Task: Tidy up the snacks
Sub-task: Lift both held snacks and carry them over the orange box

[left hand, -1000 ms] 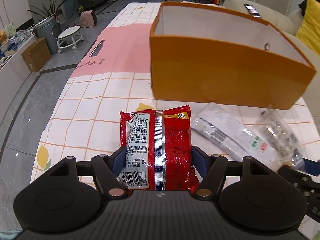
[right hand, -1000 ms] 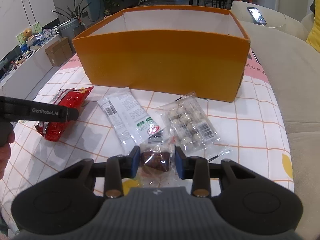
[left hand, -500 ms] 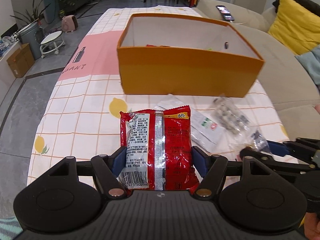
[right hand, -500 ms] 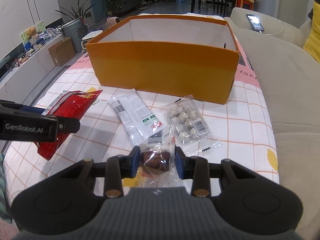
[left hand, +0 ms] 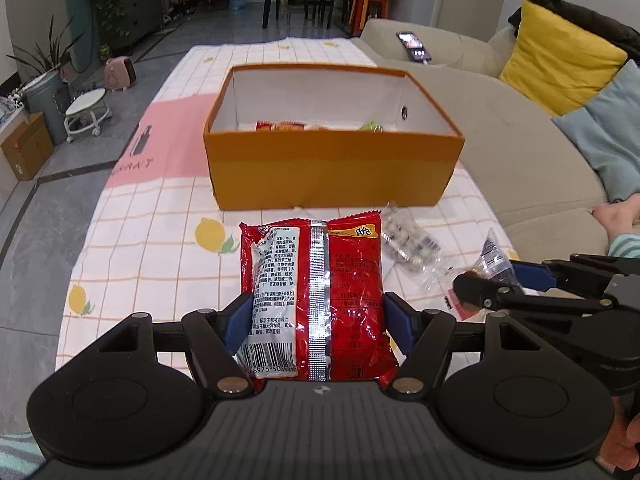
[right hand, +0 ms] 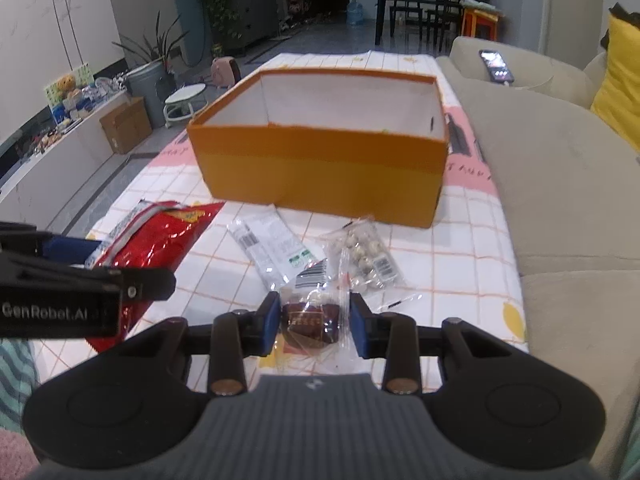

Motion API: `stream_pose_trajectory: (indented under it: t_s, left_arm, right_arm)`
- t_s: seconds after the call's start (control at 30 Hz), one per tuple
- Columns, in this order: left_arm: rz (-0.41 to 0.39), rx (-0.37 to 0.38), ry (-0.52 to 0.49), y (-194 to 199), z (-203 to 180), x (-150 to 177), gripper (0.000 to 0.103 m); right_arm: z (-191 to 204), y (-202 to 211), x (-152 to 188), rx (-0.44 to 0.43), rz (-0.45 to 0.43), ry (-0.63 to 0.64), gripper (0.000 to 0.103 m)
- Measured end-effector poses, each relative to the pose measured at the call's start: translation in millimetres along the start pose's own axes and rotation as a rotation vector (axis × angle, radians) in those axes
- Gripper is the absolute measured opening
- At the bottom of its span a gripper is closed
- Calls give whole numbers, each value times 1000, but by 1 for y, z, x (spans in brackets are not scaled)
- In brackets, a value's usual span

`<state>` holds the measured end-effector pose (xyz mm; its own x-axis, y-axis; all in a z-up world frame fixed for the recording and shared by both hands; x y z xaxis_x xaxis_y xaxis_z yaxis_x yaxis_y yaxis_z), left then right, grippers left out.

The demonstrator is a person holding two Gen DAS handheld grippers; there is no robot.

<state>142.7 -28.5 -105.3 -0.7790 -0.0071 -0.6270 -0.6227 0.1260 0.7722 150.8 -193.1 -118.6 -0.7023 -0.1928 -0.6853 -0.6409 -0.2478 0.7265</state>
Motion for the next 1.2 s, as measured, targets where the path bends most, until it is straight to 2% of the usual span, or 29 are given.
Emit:
stream_pose_trajectory:
  t_s: [0.33, 0.77, 1.0, 1.2]
  left_arm:
    - [-95, 13, -8, 13, 0, -42, 79]
    - [-170, 28, -34, 1, 0, -119, 79]
    - [-156, 11, -55, -27, 2, -150, 79]
    - [-90, -33, -95, -72, 3, -160, 79]
  right_arm:
    - [-19, 26, -38, 16, -93, -41, 34]
    - [-35, 16, -121, 24, -184, 32, 34]
    - [-44, -14, -157, 27, -189, 70, 34]
    - [-56, -64, -172, 22, -118, 65, 34]
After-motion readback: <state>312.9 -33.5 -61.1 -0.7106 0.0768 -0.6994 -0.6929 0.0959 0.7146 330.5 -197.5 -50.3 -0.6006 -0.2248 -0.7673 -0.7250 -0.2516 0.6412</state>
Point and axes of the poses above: each gripper's, at about its wrist camera, not at the fingertips, and y roughly against the way its jaws point, z to its left, x to its underside, the point moved 6 cm from there along -y, roughly the way its jaws point, and after that the axes turned 4 degrees about y, right-handed, at the moved point
